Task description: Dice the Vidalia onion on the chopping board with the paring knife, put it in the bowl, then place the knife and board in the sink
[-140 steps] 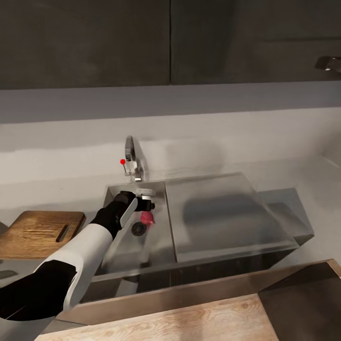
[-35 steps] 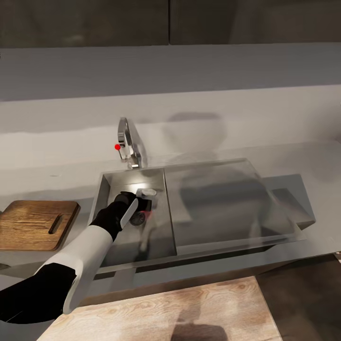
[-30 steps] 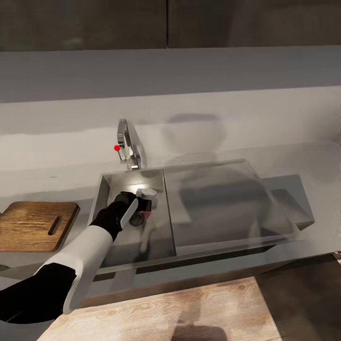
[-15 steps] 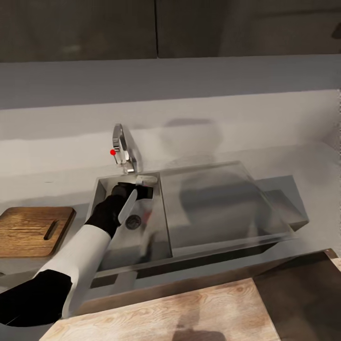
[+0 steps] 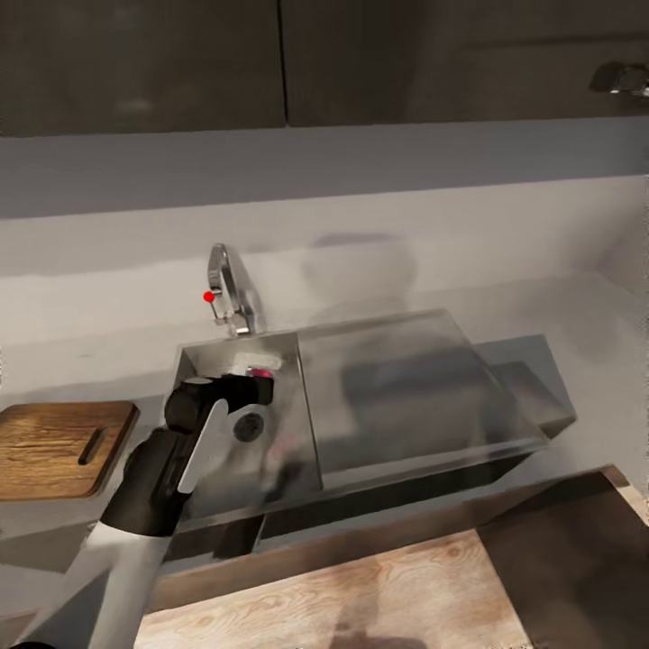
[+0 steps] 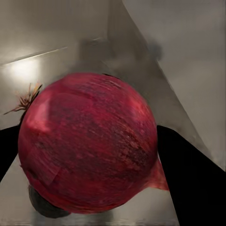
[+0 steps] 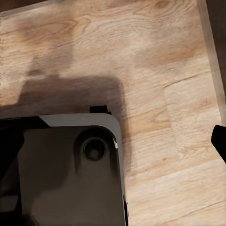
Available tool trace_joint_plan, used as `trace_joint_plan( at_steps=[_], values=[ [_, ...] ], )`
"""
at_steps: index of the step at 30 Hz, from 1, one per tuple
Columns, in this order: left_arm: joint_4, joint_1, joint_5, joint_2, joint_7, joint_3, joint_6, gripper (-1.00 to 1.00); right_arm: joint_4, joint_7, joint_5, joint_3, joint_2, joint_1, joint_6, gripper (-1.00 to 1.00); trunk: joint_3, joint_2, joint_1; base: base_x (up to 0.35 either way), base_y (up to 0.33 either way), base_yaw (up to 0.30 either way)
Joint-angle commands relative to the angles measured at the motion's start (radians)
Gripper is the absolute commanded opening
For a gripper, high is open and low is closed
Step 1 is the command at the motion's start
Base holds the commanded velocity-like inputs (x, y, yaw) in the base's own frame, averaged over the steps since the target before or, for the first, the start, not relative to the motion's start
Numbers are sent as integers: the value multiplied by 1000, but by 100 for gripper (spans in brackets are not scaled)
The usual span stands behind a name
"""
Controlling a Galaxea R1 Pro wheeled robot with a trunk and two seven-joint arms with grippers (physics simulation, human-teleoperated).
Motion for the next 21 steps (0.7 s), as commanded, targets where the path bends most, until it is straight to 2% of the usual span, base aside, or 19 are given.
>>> trace_joint_plan(
  at_steps=[1, 2, 7, 16, 21],
  values=[
    [-8, 2, 14, 6, 8, -1, 7, -100, -1, -7, -3, 9, 0, 0, -1, 100, 0, -2, 0, -156, 139, -61],
    [-26, 6, 15, 18, 8, 0, 14, -100, -1, -7, -3, 9, 0, 0, -1, 100, 2, -2, 0, -207, 174, -31],
    [-47, 11, 16, 32, 8, -1, 21, -100, -1, -7, -4, 9, 0, 0, -1, 100, 10, -2, 0, -242, 197, 27],
    [-60, 11, 17, 32, 8, 0, 21, -100, 1, -8, -4, 9, 0, 0, -1, 100, 23, -2, 0, -244, 212, 170],
    [-60, 11, 17, 32, 8, 0, 21, -100, 1, -8, -4, 9, 0, 0, -1, 100, 29, -2, 0, -60, 256, 214]
  ],
)
